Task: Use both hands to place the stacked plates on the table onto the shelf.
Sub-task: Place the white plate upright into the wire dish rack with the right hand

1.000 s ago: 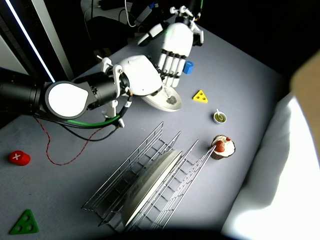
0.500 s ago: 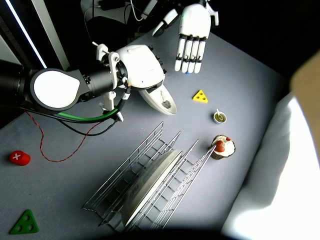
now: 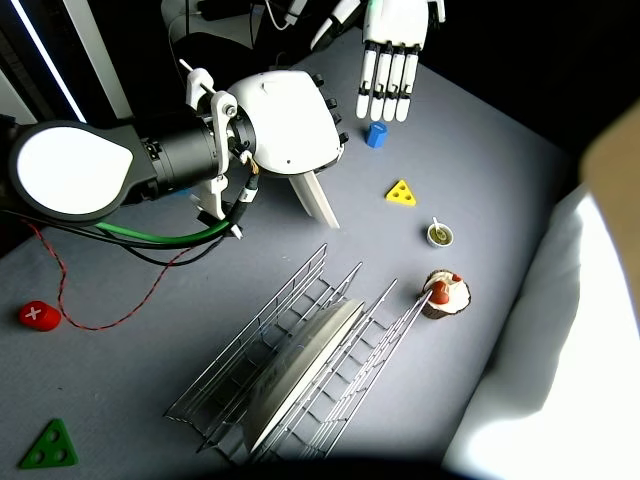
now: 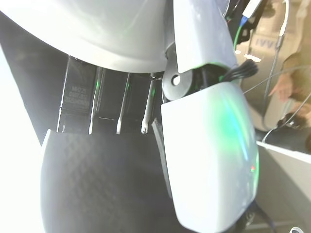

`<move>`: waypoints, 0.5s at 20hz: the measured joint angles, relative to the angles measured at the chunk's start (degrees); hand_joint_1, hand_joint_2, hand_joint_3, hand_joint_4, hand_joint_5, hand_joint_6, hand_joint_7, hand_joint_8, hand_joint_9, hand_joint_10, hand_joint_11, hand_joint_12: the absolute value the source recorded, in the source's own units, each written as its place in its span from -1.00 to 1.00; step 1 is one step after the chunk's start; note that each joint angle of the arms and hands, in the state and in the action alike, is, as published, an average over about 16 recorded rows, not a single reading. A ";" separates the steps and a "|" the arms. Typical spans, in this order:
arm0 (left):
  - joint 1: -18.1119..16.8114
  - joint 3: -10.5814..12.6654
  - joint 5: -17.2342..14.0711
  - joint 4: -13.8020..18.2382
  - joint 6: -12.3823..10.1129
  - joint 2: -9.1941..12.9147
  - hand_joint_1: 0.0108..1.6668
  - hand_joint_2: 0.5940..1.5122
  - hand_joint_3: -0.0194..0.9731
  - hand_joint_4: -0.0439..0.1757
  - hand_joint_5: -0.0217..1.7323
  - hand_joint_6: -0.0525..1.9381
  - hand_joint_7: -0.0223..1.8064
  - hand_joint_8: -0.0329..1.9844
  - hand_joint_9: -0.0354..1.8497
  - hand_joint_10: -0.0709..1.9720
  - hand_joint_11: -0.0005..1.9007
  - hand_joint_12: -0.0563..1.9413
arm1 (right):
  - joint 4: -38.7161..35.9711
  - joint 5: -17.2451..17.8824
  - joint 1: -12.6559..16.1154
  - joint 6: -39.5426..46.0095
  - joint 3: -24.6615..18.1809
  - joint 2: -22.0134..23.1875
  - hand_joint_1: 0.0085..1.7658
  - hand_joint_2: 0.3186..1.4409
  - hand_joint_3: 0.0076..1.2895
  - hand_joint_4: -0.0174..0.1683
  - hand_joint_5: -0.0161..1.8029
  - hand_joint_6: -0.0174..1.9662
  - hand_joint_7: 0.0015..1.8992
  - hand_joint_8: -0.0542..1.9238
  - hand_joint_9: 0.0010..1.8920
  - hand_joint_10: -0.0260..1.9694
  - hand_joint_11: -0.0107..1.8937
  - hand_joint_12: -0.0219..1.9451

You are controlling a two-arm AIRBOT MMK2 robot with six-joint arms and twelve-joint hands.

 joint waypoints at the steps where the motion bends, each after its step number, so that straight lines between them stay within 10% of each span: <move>1: -0.37 -0.46 -0.13 0.49 -0.01 0.51 -0.87 -0.31 -0.95 -0.58 -0.95 -0.94 -0.94 -0.96 -0.93 -0.93 -0.97 -0.93 | 0.22 -0.16 0.21 0.95 -0.09 0.50 0.67 0.12 -0.99 -0.90 0.07 -0.14 0.13 -0.30 0.24 -0.32 0.03 0.38; 10: -3.95 -4.37 -0.87 4.75 -0.03 4.19 -0.87 -0.30 -0.95 -0.58 -0.95 -0.94 -0.94 -0.96 -0.92 -0.93 -0.96 -0.93 | 2.59 -2.56 2.84 14.33 0.37 4.63 0.67 0.11 -0.99 -0.90 0.08 -0.19 0.16 -0.32 0.23 -0.26 0.10 0.05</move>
